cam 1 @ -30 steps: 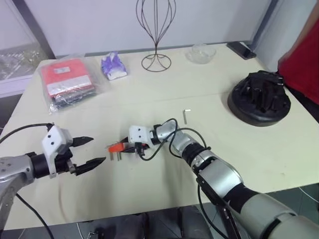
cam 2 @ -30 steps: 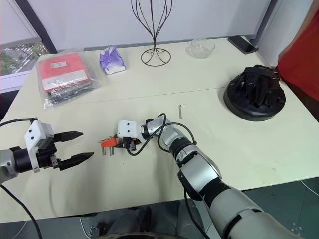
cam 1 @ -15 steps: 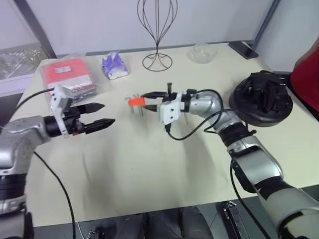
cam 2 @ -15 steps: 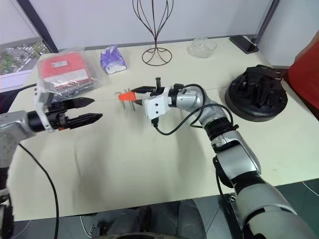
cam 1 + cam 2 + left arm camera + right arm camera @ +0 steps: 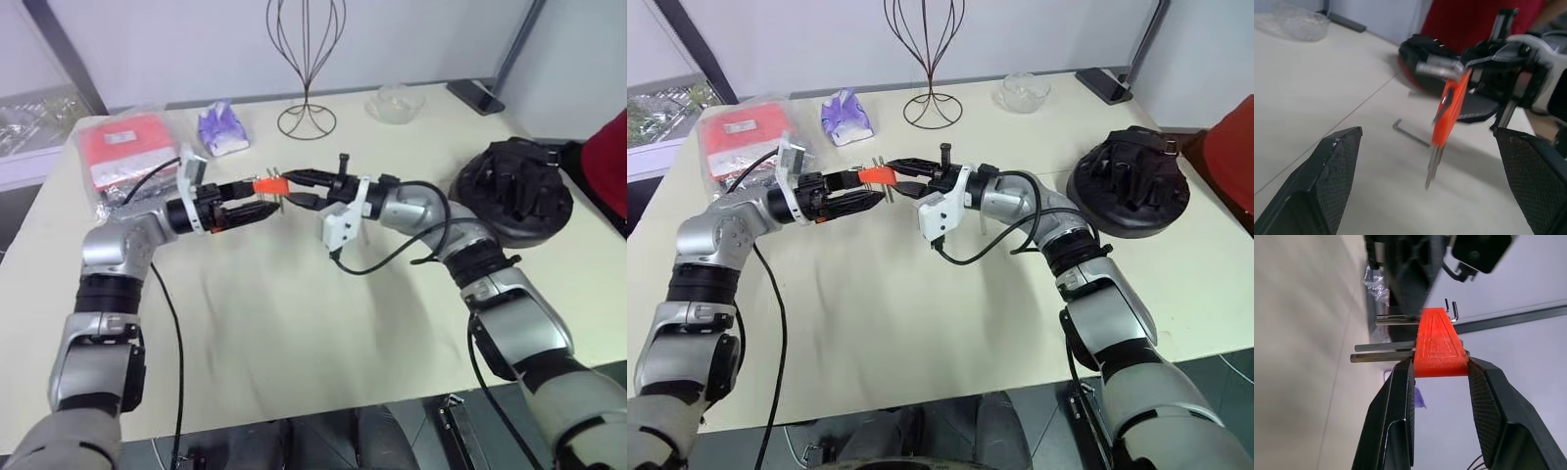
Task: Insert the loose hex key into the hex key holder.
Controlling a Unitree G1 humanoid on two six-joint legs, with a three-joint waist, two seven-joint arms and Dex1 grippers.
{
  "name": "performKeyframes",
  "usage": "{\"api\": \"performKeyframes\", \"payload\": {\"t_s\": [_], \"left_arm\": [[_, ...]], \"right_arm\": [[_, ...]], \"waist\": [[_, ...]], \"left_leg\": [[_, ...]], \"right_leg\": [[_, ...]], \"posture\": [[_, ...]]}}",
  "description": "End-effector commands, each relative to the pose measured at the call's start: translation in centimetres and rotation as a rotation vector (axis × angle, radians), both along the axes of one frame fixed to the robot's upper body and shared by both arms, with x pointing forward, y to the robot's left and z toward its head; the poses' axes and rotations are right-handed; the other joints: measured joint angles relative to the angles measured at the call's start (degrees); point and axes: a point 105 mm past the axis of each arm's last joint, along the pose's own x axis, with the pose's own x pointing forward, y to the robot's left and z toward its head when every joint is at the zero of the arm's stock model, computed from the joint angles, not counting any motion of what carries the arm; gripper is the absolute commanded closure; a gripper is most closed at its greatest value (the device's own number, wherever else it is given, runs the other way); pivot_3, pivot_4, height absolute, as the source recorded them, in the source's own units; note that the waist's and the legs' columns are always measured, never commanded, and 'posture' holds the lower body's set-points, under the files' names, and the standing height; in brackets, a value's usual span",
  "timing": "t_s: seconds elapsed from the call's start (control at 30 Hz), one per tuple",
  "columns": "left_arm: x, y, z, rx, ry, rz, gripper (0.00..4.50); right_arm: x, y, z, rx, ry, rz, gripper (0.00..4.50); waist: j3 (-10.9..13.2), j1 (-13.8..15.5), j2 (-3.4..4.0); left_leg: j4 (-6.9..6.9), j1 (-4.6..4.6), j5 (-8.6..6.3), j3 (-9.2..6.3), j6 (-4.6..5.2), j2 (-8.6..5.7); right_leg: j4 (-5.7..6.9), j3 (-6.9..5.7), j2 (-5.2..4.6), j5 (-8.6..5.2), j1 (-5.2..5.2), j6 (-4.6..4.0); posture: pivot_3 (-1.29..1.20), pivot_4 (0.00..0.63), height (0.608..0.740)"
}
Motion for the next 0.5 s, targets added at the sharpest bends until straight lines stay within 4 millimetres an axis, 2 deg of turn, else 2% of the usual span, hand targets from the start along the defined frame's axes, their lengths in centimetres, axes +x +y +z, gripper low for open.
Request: {"api": "performKeyframes", "payload": {"t_s": [0.03, 0.17, 0.23, 0.27, 0.33, 0.37, 0.5], "left_arm": [[0.3, -0.3, 1.3, 0.009, -0.057, -0.028, 0.0], [0.6, -0.6, 1.5, 0.003, -0.062, -0.042, 0.0], [0.5, -1.2, 1.2, 0.012, -0.058, -0.073, 0.55], [0.3, -1.5, 1.0, 0.019, -0.058, -0.089, 0.87], [0.3, -1.8, 0.8, 0.018, -0.056, -0.099, 1.83], [0.4, -1.8, 0.8, 0.014, -0.056, -0.097, 2.48], [0.6, -1.9, 0.9, -0.003, -0.063, -0.086, 4.46]], "right_arm": [[-0.5, 0.2, 1.6, 0.038, -0.047, 0.02, 3.53], [-0.5, 0.3, 1.5, 0.042, -0.047, 0.019, 3.53], [-0.6, 0.5, 1.6, 0.053, -0.043, 0.022, 3.53], [-0.7, 0.6, 1.7, 0.061, -0.041, 0.024, 3.53], [-0.8, 0.7, 1.7, 0.067, -0.038, 0.026, 3.53], [-0.8, 0.7, 1.6, 0.065, -0.038, 0.027, 3.53], [-1.0, 0.8, 1.1, 0.051, -0.033, 0.029, 3.53]], "waist": [[0.0, -0.05, 0.0], [0.0, -0.12, 0.0], [0.0, -0.15, 0.0], [0.0, -0.16, 0.0], [0.0, -0.16, 0.0], [0.0, -0.13, -0.01], [0.0, -0.16, -0.01]], "left_leg": [[0.0, -0.01, 0.0, 0.0, 0.0, 0.0], [0.11, -0.01, 0.0, 0.0, 0.0, 0.0], [0.12, -0.01, 0.0, 0.0, 0.0, 0.0], [0.12, -0.01, 0.0, 0.0, 0.0, 0.0], [0.12, -0.01, 0.0, 0.0, 0.0, 0.0], [0.12, -0.02, 0.0, -0.01, 0.0, 0.0], [0.13, -0.03, 0.0, -0.01, 0.0, -0.01]], "right_leg": [[0.0, 0.0, 0.0, 0.0, 0.0, 0.0], [0.0, 0.0, 0.0, 0.0, 0.0, 0.0], [0.0, 0.0, 0.0, 0.0, -0.01, 0.0], [0.0, 0.0, 0.0, 0.0, -0.01, 0.0], [0.01, 0.0, 0.0, 0.0, -0.01, 0.0], [0.01, 0.0, 0.0, 0.0, 0.0, 0.0], [0.02, 0.0, 0.0, 0.0, -0.01, 0.0]], "posture": [[0.0, 0.15, 0.74], [0.0, 0.15, 0.74], [0.0, 0.15, 0.74], [0.0, 0.15, 0.74], [0.0, 0.15, 0.74], [0.0, 0.15, 0.74], [0.0, 0.15, 0.74]]}}
